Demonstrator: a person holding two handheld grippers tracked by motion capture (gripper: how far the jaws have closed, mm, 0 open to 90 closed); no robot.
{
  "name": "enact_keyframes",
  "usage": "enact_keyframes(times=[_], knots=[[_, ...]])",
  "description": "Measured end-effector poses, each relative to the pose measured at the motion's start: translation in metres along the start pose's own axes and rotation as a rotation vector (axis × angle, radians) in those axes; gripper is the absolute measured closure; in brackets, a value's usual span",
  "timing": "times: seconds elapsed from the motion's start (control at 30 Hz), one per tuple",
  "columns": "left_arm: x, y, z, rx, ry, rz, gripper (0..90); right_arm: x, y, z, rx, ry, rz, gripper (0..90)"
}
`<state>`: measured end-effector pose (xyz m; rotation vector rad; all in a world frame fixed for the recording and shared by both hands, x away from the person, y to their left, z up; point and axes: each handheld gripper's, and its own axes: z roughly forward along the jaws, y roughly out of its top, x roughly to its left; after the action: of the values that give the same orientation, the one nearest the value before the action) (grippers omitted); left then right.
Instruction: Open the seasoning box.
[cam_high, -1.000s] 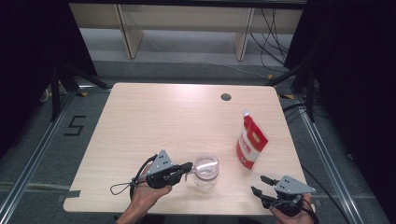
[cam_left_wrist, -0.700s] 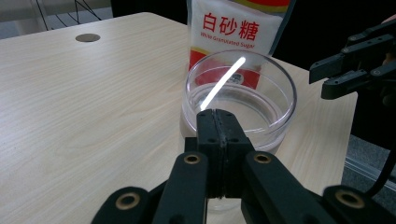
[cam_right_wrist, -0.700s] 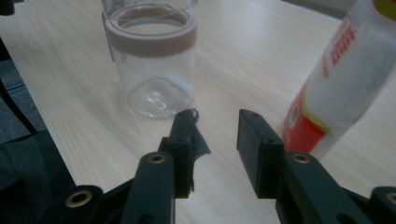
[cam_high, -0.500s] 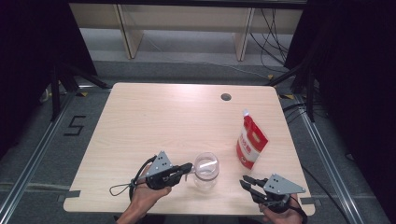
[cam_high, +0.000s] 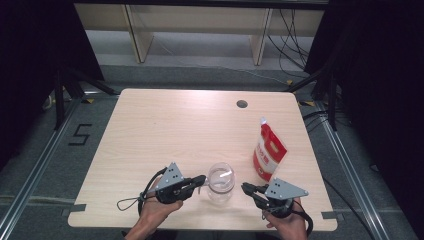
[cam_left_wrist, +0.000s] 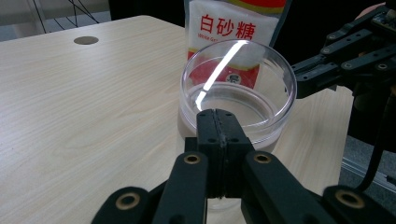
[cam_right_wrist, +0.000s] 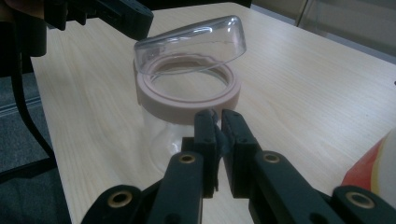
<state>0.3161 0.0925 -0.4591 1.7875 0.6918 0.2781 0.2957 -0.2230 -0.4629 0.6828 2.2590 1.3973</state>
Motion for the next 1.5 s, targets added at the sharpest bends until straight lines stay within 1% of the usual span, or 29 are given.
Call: enact_keyframes(times=[0.03,0.07,0.1,0.2,0.27,0.3,0.33,0.4,0.43,0.47,0.53,0.57,0.6,0.7,0.77,0.8,0.9,0.97,1.0,1.03,1.07,1.1,1.17,1.2,1.27,1.33,1.37,1.4,1.5], knots=[[0.001,0.0,0.0,0.001,-0.002,0.017,88.8,0.0,0.0,0.001,0.002,0.0,-0.001,85.3],[0.0,0.0,0.0,-0.005,-0.001,0.004,88.7,0.0,0.001,0.001,0.003,-0.001,0.001,85.6],[0.001,0.0,0.0,-0.004,-0.003,0.012,88.8,0.0,0.001,0.003,-0.007,0.008,0.002,85.7],[0.001,0.0,0.0,-0.005,-0.004,0.008,88.8,0.001,0.005,0.006,-0.011,0.016,-0.001,86.7],[0.001,0.0,0.0,-0.005,-0.004,0.011,88.7,0.002,0.007,0.007,-0.014,0.004,0.0,87.4],[0.001,0.0,0.0,-0.004,-0.005,0.011,88.7,0.001,0.009,0.01,-0.032,0.007,-0.036,87.6],[0.001,-0.001,-0.001,-0.004,-0.005,0.01,88.7,0.003,0.01,0.009,-0.003,0.022,-0.001,87.7],[0.001,-0.001,-0.001,-0.004,-0.007,0.014,88.7,0.001,0.012,0.012,-0.021,0.026,-0.042,87.9],[0.001,-0.001,-0.001,-0.005,-0.008,0.013,88.7,0.004,0.012,0.013,-0.016,0.033,-0.004,88.1],[0.001,-0.001,-0.001,-0.006,-0.009,0.012,88.7,0.003,0.013,0.014,-0.015,0.037,-0.027,88.2],[0.001,-0.001,-0.001,-0.001,-0.004,0.013,88.5,0.004,0.015,0.015,-0.009,0.041,-0.023,88.5],[0.001,-0.001,-0.002,0.001,-0.002,0.016,88.4,0.003,0.015,0.016,-0.022,0.036,-0.031,88.6],[0.0,-0.001,-0.002,0.0,-0.001,0.014,88.3,0.004,0.016,0.017,-0.017,0.046,-0.018,88.6],[0.0,-0.001,-0.002,-0.001,-0.002,0.014,87.3,0.004,0.019,0.02,-0.035,0.042,-0.027,88.9],[0.0,-0.001,-0.002,-0.001,-0.004,0.01,86.3,0.004,0.021,0.019,-0.024,0.05,-0.03,88.9],[0.0,-0.001,-0.002,0.001,-0.007,0.01,85.2,0.004,0.022,0.02,-0.031,0.046,-0.037,88.9],[0.003,-0.001,-0.004,-0.001,-0.003,-0.003,79.2,0.005,0.023,0.021,-0.027,0.056,-0.016,88.9],[0.003,-0.001,-0.007,-0.009,-0.001,-0.012,72.3,0.006,0.023,0.022,-0.032,0.049,-0.032,88.9],[0.003,-0.001,-0.008,-0.008,-0.008,0.001,68.3,0.007,0.023,0.023,-0.037,0.043,-0.027,88.9],[0.003,-0.002,-0.009,-0.006,-0.01,-0.002,63.5,0.006,0.024,0.022,-0.028,0.045,-0.039,88.9],[0.003,-0.002,-0.012,0.014,0.001,0.02,59.2,0.006,0.024,0.023,-0.032,0.057,-0.034,88.9],[0.003,-0.004,-0.012,0.023,0.005,0.025,54.8,0.006,0.025,0.022,-0.025,0.048,-0.034,88.9],[0.005,-0.009,-0.016,0.055,0.031,0.027,48.3,0.007,0.026,0.023,-0.041,0.048,-0.032,88.9],[0.006,-0.011,-0.016,0.066,0.038,0.026,46.0,0.007,0.028,0.022,-0.031,0.056,-0.039,88.9],[0.008,-0.017,-0.018,0.097,0.053,0.02,40.6,0.008,0.029,0.022,-0.037,0.055,-0.036,88.9],[0.009,-0.022,-0.02,0.106,0.058,0.0,36.6,0.009,0.031,0.023,-0.05,0.045,-0.036,88.9],[0.01,-0.023,-0.021,0.12,0.055,0.001,34.9,0.008,0.032,0.022,-0.048,0.045,-0.053,88.9],[0.009,-0.025,-0.022,0.127,0.065,-0.004,33.9,0.01,0.033,0.023,-0.049,0.043,-0.04,88.9],[0.01,-0.03,-0.023,0.141,0.071,-0.002,31.5,0.012,0.036,0.024,-0.055,0.044,-0.047,88.8]])
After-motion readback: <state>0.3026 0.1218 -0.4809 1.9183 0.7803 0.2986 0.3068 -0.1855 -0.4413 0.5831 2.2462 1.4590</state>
